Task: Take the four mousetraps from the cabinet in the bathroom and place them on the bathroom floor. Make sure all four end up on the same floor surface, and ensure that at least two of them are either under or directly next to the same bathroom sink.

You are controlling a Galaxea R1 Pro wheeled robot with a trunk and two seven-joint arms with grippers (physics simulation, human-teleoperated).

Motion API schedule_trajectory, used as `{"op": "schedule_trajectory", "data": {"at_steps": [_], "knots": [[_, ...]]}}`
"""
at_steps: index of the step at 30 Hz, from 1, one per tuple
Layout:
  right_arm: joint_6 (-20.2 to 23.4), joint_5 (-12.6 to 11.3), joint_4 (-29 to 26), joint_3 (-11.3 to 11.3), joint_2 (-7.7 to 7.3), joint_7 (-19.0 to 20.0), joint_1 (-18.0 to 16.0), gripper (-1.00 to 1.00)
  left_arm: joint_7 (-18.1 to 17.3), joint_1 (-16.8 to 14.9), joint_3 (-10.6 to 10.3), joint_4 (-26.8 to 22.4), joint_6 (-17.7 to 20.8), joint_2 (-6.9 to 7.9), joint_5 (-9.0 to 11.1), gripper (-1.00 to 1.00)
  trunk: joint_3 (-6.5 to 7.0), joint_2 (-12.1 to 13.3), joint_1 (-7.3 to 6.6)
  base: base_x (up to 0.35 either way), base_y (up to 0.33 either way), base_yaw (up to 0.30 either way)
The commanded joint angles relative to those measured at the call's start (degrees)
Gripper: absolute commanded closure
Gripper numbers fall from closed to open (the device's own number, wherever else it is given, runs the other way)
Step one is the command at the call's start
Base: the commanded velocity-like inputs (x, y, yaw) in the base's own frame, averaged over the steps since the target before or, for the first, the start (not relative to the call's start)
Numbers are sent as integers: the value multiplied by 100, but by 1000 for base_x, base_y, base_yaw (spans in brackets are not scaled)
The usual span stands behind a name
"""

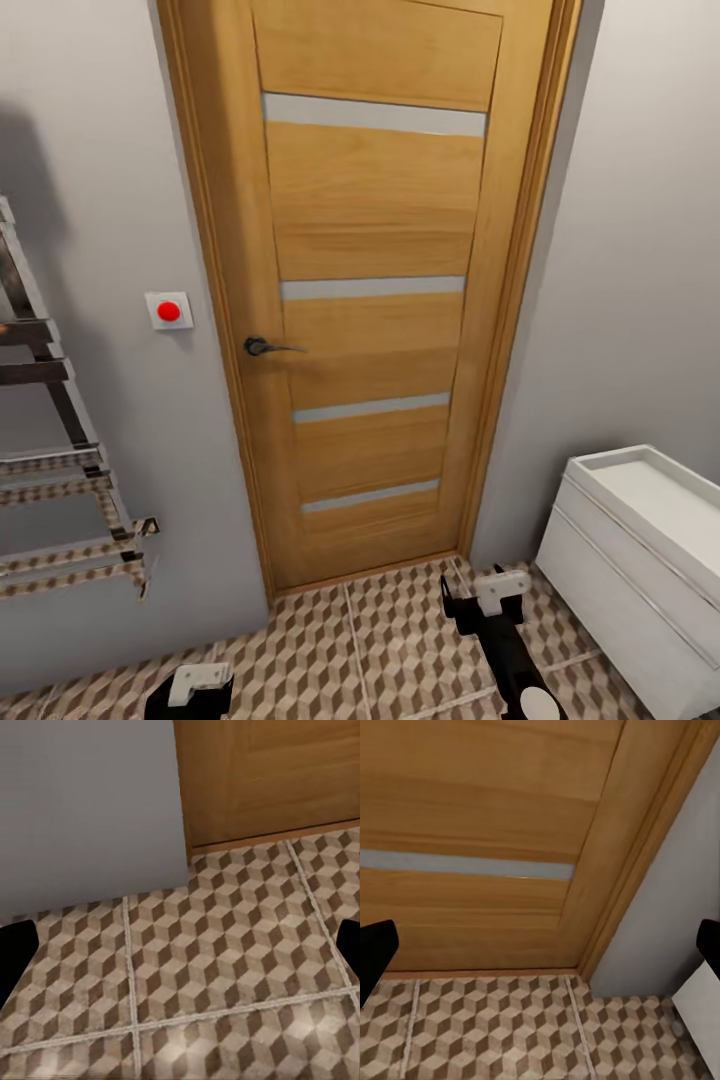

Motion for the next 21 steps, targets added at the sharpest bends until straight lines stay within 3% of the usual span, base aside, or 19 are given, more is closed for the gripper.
{"op": "schedule_trajectory", "data": {"at_steps": [1, 21], "knots": [[9, 57, -2, 7, 0, -35, -2, -100, 20, -3, -7, -4, 16, 1, 1, -100, -6, -3, 0, 0, 0, 247], [9, 60, -1, 8, 0, -35, -2, -100, 18, -3, -7, 1, 16, -27, 0, -100, -6, -3, 0, 0, 0, 247]]}}
